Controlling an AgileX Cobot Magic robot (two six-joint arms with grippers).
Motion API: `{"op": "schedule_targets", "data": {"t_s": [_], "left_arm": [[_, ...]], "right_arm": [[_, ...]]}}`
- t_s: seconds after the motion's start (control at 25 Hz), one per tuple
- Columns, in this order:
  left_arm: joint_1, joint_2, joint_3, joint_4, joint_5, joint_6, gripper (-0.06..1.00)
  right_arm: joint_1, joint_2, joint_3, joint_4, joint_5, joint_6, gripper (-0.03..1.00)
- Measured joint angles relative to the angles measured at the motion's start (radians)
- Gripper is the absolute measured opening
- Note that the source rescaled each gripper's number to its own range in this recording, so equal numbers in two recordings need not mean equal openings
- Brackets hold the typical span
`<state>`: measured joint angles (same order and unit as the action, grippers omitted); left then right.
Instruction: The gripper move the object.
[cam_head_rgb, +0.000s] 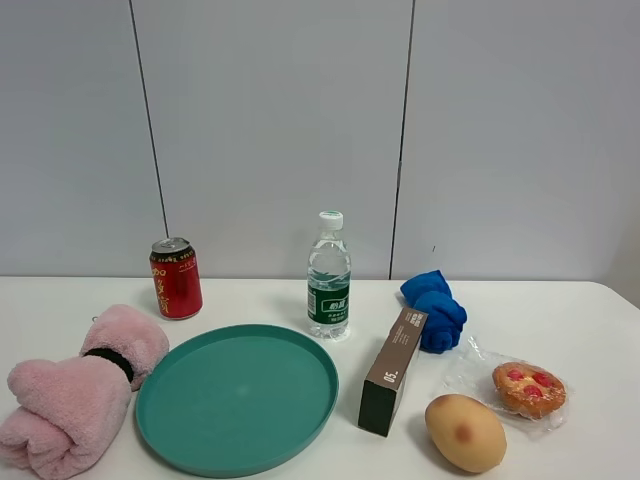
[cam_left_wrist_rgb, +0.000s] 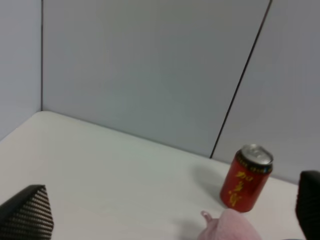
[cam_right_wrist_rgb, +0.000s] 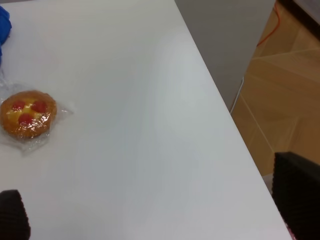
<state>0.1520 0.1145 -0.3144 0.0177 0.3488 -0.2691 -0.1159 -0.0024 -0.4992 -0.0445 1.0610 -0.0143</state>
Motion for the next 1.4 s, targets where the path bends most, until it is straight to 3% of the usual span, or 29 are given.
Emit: {"op": "schedule_targets", "data": {"t_s": [0.08,0.28,0.4,0.52,0.8,1.04,1.4], "left_arm": [[0.0,0.0,-0.011,-0.002,0.004,0.0,0.98],[0.0,0.0,-0.058,0.006,0.031,0.078,0.63],[0.0,-0.001,-0.087,0.009,0.056,0.114,0.6],[0.0,-0.002,-0.142,0.011,0.145,0.139,0.66],[0.0,-0.003,-0.279,0.007,0.49,0.315,0.75],[0.0,-0.033,-0.28,-0.037,0.746,0.336,0.93],[0.006,-0.12,-0.199,-0.038,0.722,0.326,0.94]], "right_arm": [[0.0,0.0,0.0,0.0,0.0,0.0,1.0],[0.0,0.0,0.0,0.0,0.0,0.0,1.0],[0.0,0.0,0.0,0.0,0.0,0.0,1.0],[0.0,0.0,0.0,0.0,0.0,0.0,1.0],[0.0,0.0,0.0,0.0,0.0,0.0,1.0],[0.0,0.0,0.0,0.0,0.0,0.0,1.0],[0.0,0.0,0.0,0.0,0.0,0.0,1.0]]}}
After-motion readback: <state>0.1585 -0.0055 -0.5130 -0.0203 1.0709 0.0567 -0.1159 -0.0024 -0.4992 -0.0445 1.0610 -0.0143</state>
